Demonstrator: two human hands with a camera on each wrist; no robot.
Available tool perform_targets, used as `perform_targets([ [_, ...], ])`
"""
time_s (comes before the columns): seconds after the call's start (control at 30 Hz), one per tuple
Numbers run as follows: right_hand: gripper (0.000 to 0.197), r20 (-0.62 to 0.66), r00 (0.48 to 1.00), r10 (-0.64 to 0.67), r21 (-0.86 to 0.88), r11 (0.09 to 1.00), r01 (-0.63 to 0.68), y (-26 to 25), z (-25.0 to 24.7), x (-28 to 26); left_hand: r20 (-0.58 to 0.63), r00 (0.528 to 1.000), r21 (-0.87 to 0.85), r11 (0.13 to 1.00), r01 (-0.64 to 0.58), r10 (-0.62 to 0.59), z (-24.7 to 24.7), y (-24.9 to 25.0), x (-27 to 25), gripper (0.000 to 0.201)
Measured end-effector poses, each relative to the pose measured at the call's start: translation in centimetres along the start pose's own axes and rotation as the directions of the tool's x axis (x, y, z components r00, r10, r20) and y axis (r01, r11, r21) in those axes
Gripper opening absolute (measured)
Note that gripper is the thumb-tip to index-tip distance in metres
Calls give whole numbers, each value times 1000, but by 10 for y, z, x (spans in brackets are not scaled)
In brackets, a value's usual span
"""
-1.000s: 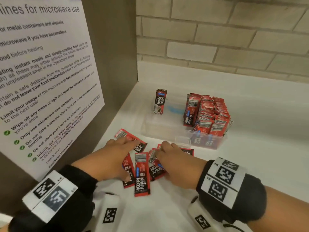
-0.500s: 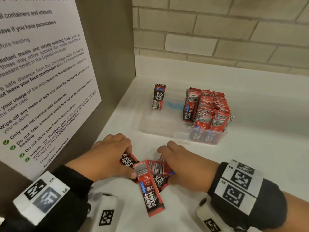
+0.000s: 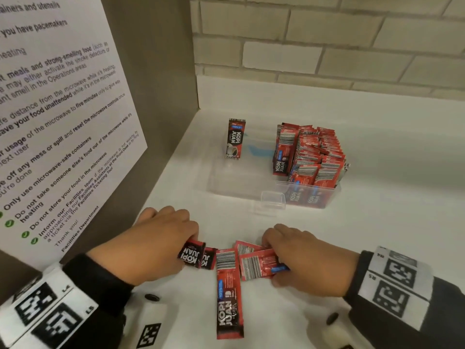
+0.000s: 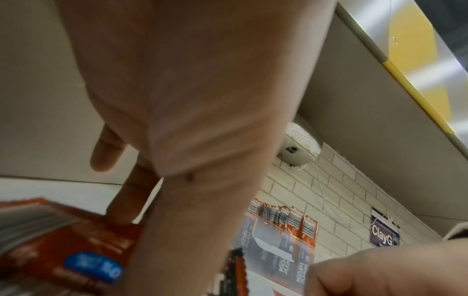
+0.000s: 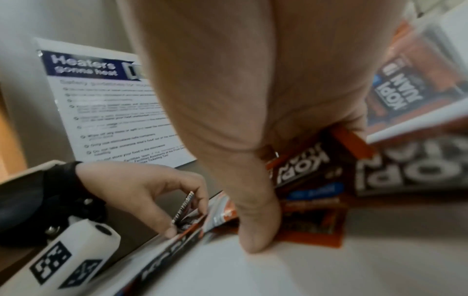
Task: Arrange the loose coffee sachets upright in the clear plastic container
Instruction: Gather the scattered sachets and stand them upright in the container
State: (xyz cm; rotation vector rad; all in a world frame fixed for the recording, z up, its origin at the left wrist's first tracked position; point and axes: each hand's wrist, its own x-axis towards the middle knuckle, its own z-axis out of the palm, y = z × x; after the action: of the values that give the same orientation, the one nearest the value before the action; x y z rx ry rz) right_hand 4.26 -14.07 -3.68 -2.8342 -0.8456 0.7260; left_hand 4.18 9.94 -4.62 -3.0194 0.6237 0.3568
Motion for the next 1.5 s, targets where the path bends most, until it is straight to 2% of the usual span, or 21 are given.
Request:
perform_targets([
  [0.13,38,-6,1000,22,-4,1000,-22,3,4,-6,72,997,9,1000,8,-8,-2,1,-2,21],
  [0.23,34,-27,999,36,-24,999,-36,5,8,-11,50,998,-4,1000,25,-24,-6,6,-4,18],
  [0.37,30,-8,999,35,24,999,-35,14,6,-16,92,993,-190,978,92,-76,-10,10,-6,22],
  [0.43,25,-40,999,6,63,998,-3,19,-3,-17,67,992,-277,954,118,-104,-12,11,-5,23],
  [0.5,22,-60,996,-63,100,993,69,17,-15,-17,11,990,-356,924,137,-143,-14,10,-4,21],
  [0.57,22,-62,980,-188,76,978,193,6,-23,-15,-44,984,-423,895,140,-174,-15,11,-3,22],
  [0.63,29,-27,934,-357,-6,934,357,-8,-23,-6,-85,977,-471,872,135,-197,-16,10,-2,31],
  [0.7,43,64,869,-491,-132,859,495,-23,-17,8,-128,969,-514,850,116,-210,-16,9,0,45],
  [0.77,53,139,829,-542,-233,795,559,-34,-10,22,-150,965,-552,828,98,-214,-16,7,0,52],
  [0.8,56,156,825,-542,-254,786,564,-36,-8,27,-163,964,-567,820,83,-210,-16,7,0,51],
  [0.87,57,151,851,-503,-264,809,526,-35,-7,32,-178,963,-616,786,51,-202,-17,7,-1,41],
  [0.93,53,126,884,-451,-236,852,468,-27,-7,31,-195,957,-691,722,22,-216,-16,8,-1,32],
  [1.0,46,71,911,-405,-169,896,412,-19,-5,25,-158,956,-793,608,26,-247,-17,10,0,28],
  [1.07,34,-69,940,-334,-74,942,329,-9,-3,18,-97,958,-904,426,29,-271,-18,13,1,31],
  [1.13,22,-207,964,-167,141,970,198,-2,-9,13,-72,954,-978,208,-10,-289,-22,16,4,41],
  [1.2,17,-272,962,9,461,879,122,-1,-18,13,-74,955,-997,58,-60,-289,-22,20,10,45],
  [1.3,15,-312,933,181,781,607,144,-4,-31,21,-105,972,-967,-208,-150,-210,-30,35,23,46],
  [1.37,17,-290,927,238,900,398,179,-9,-37,28,-145,980,-915,-359,-186,-138,-36,46,30,52],
  [1.43,12,-319,910,265,939,218,266,-10,-44,35,-194,973,-875,-425,-230,-128,-44,54,40,54],
  [1.47,7,-334,901,275,941,151,303,-11,-45,37,-200,971,-877,-418,-236,-130,-47,56,45,54],
  [1.5,12,-345,897,277,939,101,330,-12,-48,42,-189,972,-887,-400,-231,-142,-46,54,50,61],
])
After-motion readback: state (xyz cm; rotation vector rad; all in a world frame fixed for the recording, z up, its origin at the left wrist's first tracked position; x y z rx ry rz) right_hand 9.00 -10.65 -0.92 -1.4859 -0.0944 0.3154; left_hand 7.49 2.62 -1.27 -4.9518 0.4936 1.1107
